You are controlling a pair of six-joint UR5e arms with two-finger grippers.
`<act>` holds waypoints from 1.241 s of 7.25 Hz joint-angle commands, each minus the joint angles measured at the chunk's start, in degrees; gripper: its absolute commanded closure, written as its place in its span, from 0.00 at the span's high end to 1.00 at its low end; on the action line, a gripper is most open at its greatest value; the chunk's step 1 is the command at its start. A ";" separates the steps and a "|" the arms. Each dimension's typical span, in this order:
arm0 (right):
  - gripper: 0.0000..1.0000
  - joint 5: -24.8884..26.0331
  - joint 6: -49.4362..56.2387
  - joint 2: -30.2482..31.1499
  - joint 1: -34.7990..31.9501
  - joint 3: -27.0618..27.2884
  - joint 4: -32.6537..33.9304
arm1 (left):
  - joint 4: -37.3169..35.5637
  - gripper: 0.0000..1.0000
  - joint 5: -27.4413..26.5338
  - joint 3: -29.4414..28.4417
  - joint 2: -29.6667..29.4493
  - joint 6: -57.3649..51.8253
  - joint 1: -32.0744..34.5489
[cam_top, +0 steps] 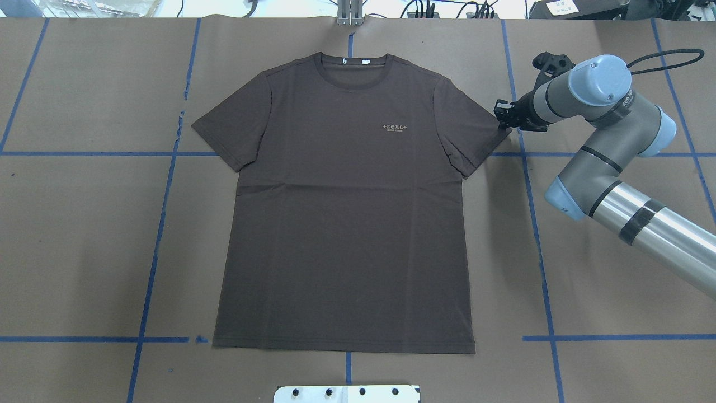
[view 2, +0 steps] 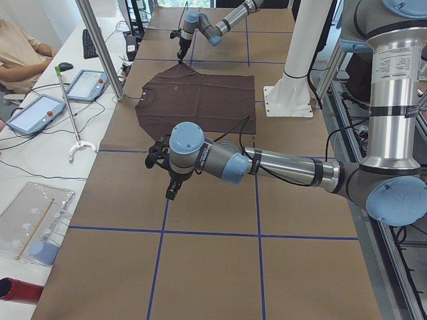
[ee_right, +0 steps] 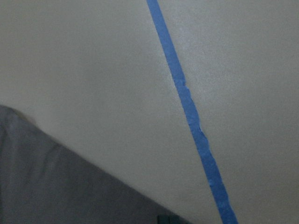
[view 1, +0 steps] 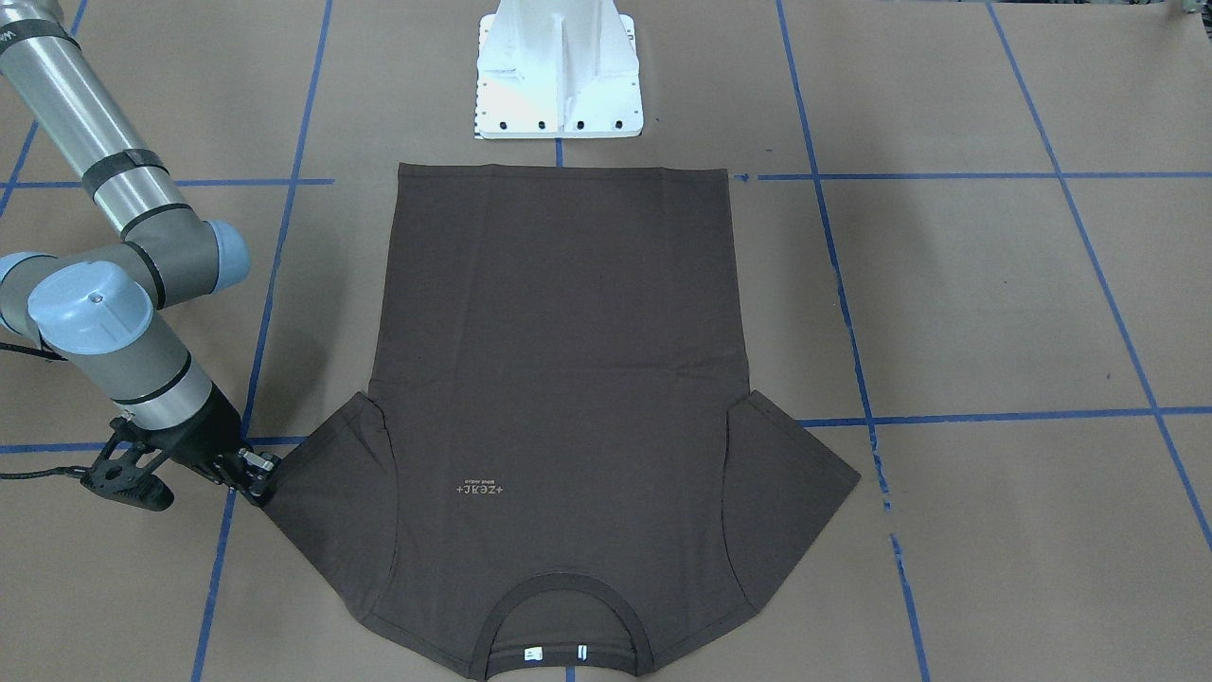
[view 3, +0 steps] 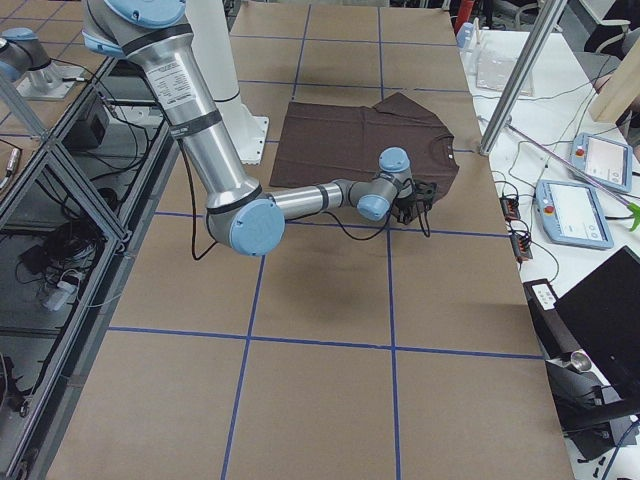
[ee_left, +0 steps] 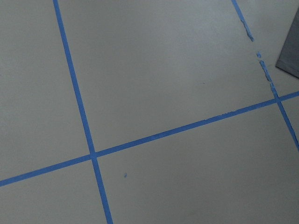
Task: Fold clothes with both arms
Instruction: 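Push the sleeve inward onto the shirt body with the right gripper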
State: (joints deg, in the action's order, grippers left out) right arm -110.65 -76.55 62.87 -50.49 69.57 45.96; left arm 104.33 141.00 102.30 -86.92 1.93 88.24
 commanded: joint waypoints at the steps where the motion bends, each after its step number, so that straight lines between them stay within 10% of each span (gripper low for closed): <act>1: 0.56 -0.71 0.00 0.67 -0.13 0.04 0.09 | 0.00 1.00 0.07 0.00 0.00 0.00 0.00; 3: 0.69 -0.71 -0.09 0.59 -0.13 0.22 0.09 | 0.00 1.00 0.07 0.09 0.00 0.00 0.00; 9: 0.66 -0.62 0.43 0.67 -0.84 4.26 6.16 | 0.00 1.00 0.07 0.09 0.09 0.00 0.09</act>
State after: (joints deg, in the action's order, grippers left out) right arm -111.34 -76.49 63.12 -51.26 72.90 50.42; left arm 104.33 141.10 102.39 -86.85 1.93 88.32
